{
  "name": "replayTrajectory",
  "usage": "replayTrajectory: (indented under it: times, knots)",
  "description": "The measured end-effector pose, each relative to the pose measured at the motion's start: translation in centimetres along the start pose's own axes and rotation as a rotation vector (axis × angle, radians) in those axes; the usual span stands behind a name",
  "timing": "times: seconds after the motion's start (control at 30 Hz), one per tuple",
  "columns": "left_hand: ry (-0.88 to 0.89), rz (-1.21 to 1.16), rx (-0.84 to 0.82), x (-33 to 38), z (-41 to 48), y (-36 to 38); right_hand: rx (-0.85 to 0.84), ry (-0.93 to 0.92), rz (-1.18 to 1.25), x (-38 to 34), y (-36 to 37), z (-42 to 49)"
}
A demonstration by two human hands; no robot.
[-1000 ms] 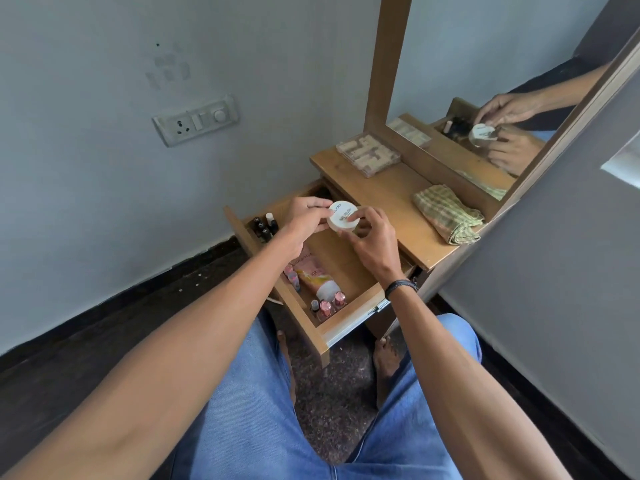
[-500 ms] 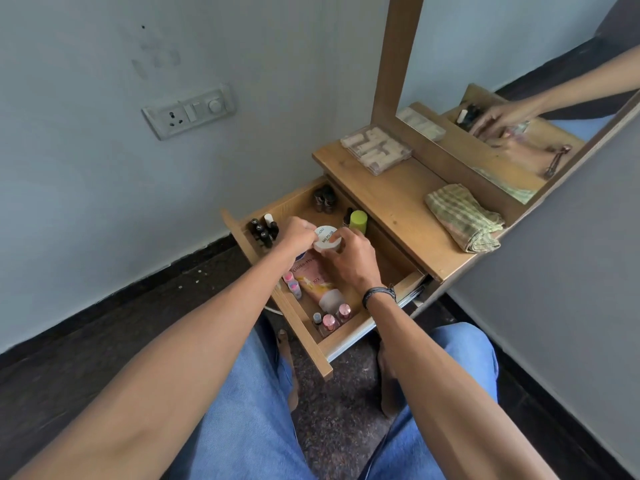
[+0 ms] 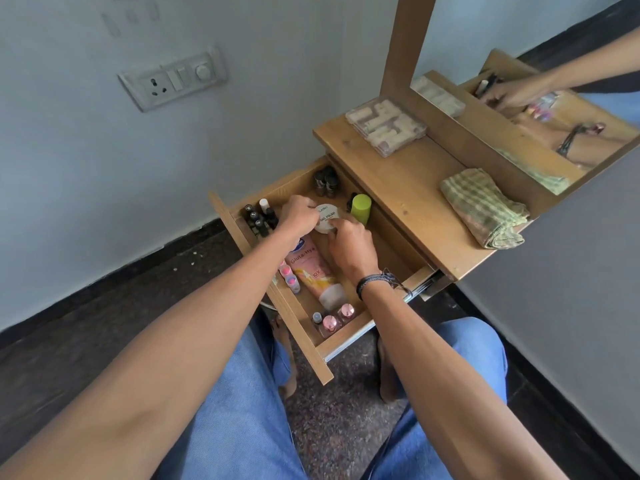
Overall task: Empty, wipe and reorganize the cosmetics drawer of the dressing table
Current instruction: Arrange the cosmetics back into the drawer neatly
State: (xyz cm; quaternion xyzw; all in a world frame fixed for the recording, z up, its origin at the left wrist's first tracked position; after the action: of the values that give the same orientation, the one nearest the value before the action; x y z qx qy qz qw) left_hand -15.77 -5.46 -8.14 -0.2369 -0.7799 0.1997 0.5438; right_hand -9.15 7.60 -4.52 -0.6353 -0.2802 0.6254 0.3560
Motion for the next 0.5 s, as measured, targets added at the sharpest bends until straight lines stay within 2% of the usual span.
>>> replayTrajectory:
  times: [0.2, 0.5]
  knots:
    - [0.011, -0.048, 0.008, -0.1, -0.7, 0.0, -0.009, -0.023, -0.068, -0.7, -0.6, -0.6]
    - [0.153, -0.143, 0.146, 3.1, -2.1, -3.3, 0.243, -0.186, 0.047, -2.9, -7.6, -1.5]
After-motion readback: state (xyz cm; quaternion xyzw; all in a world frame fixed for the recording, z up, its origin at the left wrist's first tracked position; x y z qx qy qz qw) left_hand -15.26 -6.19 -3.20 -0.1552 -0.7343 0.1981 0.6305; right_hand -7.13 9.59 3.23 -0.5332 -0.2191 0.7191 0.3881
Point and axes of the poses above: each hand's wrist, its own z-axis towards the middle knuckle, its own y-axis out of the palm, x = y × z, the point moved 10 cm from there along z, towards the middle knuckle, and after that the axes turned 4 degrees about y, right-handed, at the moved point
